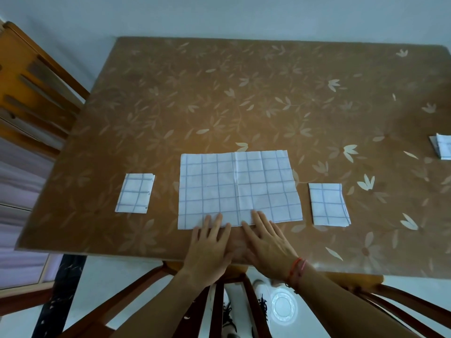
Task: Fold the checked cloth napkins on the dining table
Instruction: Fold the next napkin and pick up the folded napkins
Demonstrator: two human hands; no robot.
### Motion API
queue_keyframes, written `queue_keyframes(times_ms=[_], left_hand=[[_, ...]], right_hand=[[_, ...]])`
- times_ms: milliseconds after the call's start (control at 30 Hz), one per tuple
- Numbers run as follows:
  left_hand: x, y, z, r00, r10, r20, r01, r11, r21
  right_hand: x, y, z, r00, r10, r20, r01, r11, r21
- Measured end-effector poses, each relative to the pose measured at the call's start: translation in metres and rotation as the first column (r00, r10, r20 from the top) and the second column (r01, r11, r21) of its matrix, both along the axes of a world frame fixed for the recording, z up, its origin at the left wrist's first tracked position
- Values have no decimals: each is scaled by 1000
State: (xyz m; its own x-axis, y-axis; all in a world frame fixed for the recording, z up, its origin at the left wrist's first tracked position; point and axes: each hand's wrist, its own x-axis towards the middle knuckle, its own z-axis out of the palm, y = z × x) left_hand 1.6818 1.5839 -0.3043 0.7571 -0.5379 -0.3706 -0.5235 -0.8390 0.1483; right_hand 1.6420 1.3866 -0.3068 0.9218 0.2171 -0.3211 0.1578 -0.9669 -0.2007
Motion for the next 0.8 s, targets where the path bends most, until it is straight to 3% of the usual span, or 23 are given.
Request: queue_keyframes(times_ms=[167, 267, 367, 633, 800], left_hand=[[-1, -7, 2, 1000, 4, 27, -2, 997, -71], [0, -9, -1, 998, -30, 53, 33, 998, -47], [-2, 0, -5, 999, 43, 30, -42, 999, -24], [-12, 39, -12, 982, 183, 38, -182, 982, -44], [-18, 51, -7, 963, 268, 3, -268, 963, -3]], right_hand=[[5, 11, 2, 995, 87, 48, -89, 996, 26], [7, 19, 0, 996, 86, 5, -86, 996, 18], [4, 15, -7, 997, 64, -48, -65, 998, -18], [-20, -30, -6, 993, -116, -24, 112, 987, -119], [-32, -57, -1, 963, -261, -66, 255, 963, -88]])
